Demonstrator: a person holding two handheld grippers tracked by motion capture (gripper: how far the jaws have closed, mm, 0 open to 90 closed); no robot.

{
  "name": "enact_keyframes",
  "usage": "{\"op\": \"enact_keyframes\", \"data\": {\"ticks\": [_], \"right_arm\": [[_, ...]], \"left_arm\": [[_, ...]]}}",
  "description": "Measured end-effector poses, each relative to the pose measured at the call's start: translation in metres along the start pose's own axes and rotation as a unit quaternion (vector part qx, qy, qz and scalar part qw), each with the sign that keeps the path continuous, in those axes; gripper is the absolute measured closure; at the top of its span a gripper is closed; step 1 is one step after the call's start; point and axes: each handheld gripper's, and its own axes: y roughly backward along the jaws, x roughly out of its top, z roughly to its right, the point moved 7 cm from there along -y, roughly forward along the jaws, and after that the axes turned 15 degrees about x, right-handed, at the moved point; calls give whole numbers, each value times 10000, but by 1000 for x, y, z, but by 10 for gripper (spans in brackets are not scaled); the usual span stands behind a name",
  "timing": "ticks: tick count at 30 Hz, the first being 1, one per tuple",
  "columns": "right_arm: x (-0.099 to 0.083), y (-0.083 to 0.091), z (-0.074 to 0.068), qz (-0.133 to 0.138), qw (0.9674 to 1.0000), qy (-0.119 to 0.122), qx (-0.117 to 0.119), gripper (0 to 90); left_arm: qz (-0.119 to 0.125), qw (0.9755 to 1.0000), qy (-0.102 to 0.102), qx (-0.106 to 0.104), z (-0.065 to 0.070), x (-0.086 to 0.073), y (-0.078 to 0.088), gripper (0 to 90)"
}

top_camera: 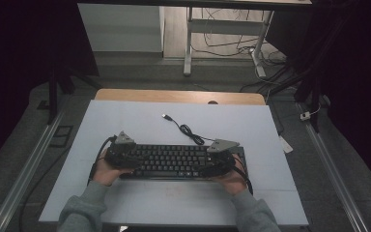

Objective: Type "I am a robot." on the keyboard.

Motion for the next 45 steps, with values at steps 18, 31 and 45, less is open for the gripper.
{"op": "enact_keyframes", "data": {"ticks": [18, 31, 45], "right_arm": [[2, 7, 1, 235, 9997, -49, 77, 200], [1, 4, 2, 222, 9996, -109, 120, 221], [0, 2, 2, 212, 9996, -136, 126, 232]], "left_arm": [[-23, 9984, -392, -410, 25, 0, 2, 378], [-85, 9957, -664, -645, 43, -4, -4, 796], [-270, 9930, -984, -601, 60, -10, -18, 884]]}}
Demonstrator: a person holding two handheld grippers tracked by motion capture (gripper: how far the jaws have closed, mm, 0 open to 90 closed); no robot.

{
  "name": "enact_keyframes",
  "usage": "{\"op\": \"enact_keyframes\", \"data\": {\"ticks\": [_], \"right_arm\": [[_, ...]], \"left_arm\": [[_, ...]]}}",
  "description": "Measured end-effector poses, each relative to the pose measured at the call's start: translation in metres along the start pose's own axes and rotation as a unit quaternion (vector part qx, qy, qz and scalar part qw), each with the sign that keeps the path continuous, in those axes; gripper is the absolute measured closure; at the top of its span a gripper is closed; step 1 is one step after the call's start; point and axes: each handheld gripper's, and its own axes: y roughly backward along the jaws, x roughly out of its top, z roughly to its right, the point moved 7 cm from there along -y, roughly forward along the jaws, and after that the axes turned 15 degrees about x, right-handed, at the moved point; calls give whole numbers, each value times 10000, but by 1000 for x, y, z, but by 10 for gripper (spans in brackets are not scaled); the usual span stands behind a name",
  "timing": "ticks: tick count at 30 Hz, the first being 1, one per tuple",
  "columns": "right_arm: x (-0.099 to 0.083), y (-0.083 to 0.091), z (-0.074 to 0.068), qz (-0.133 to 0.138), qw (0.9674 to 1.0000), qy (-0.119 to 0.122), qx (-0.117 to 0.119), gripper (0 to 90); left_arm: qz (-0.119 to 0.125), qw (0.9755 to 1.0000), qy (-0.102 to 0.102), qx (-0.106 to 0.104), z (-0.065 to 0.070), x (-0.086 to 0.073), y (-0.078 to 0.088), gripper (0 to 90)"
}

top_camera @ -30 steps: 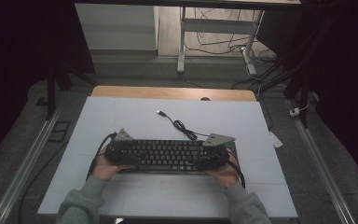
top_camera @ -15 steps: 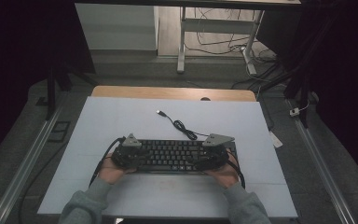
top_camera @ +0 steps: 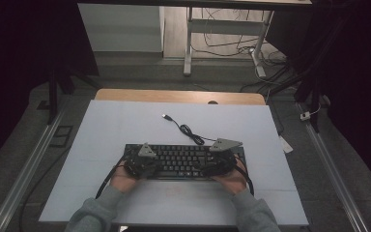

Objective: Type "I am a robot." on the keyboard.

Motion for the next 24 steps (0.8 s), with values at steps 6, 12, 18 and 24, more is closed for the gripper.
{"op": "enact_keyframes", "data": {"ticks": [6, 12, 18, 24], "right_arm": [[0, 0, 0, -26, 10000, -3, -3, 233], [0, 0, 0, -1, 10000, -11, -9, 235], [0, -1, 0, 7, 10000, -6, 5, 238], [0, 0, 0, 22, 10000, -20, -8, 239]], "left_arm": [[-16, 10000, 12, 31, 0, 0, -2, 884], [-55, 10000, -10, 27, 2, -1, -5, 884], [-76, 10000, -30, 25, 2, -1, -5, 884], [-160, 9999, -56, 23, 4, -3, -9, 884]]}}
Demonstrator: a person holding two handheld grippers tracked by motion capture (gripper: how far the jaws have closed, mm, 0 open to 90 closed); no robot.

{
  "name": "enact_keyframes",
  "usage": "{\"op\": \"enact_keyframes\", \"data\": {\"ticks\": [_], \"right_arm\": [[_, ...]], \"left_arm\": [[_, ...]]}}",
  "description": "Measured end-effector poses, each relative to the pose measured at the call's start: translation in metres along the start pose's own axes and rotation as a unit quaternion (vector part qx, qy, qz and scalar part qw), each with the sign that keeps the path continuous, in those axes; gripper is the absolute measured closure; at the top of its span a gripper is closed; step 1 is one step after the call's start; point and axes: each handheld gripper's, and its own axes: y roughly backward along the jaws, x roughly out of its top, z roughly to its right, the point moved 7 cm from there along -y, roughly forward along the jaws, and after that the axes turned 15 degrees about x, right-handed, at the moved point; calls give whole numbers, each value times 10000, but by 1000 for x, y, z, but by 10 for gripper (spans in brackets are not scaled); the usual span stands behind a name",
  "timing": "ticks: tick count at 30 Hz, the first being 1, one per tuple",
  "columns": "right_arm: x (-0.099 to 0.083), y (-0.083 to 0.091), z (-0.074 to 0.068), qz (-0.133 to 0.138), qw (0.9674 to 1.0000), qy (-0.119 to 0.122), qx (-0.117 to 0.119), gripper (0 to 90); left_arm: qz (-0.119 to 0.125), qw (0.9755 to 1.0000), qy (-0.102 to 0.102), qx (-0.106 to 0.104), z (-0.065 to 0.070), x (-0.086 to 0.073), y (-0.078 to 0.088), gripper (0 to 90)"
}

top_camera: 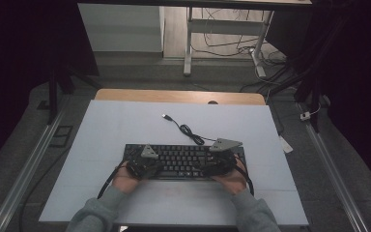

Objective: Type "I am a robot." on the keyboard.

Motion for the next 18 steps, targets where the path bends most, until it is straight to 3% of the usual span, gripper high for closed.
{"op": "enact_keyframes", "data": {"ticks": [4, 11, 18], "right_arm": [[0, 0, 0, -10, 10000, -2, -17, 239], [0, 1, 0, 1, 10000, 10, -16, 242], [0, 0, -1, -8, 10000, 16, 8, 244]], "left_arm": [[28, 10000, 31, 15, -1, 0, 1, 884], [386, 9986, 350, 66, -14, 7, 16, 874], [706, 9937, 804, 331, -36, 9, 35, 598]]}}
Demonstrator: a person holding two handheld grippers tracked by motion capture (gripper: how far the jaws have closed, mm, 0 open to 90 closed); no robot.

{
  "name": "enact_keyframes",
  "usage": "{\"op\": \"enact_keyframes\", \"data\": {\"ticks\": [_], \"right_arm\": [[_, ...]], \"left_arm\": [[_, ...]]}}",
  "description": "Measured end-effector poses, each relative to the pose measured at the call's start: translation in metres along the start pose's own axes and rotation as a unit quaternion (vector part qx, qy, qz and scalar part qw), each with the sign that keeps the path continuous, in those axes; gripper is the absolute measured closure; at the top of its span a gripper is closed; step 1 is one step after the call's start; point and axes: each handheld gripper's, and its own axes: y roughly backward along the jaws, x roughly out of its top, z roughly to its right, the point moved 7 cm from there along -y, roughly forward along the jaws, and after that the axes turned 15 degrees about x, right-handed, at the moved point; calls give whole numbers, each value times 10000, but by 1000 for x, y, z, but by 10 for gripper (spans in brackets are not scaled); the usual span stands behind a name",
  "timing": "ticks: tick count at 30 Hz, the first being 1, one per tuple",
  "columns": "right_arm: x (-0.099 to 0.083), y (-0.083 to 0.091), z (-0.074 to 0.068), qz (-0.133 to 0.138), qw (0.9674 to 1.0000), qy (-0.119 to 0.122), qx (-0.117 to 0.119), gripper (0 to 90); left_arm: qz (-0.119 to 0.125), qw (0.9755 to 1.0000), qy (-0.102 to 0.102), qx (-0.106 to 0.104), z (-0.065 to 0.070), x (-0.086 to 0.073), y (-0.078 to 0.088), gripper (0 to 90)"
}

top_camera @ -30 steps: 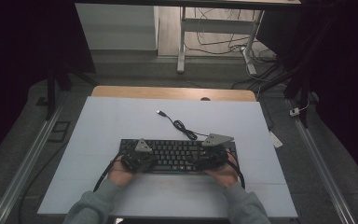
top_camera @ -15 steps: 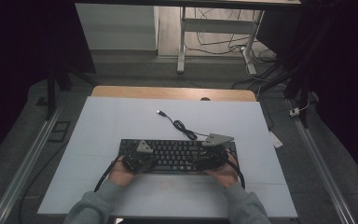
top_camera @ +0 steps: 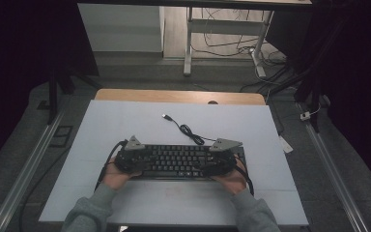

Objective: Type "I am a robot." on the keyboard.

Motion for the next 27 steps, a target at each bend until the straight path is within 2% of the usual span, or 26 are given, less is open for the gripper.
{"op": "enact_keyframes", "data": {"ticks": [4, 10, 20, 27], "right_arm": [[-1, -1, 0, -28, 10000, -8, 28, 245], [-1, -1, 0, -22, 10000, 0, 29, 248], [1, 1, -1, 40, 10000, 22, 25, 285], [2, 2, -1, 79, 10000, 45, 2, 349]], "left_arm": [[59, 9998, 162, 141, -11, 1, 6, 482], [9, 9995, 257, 183, -18, -1, 8, 384], [-89, 9997, 215, 104, -17, -3, 7, 291], [-112, 9997, 200, 99, -17, -3, 6, 272]]}}
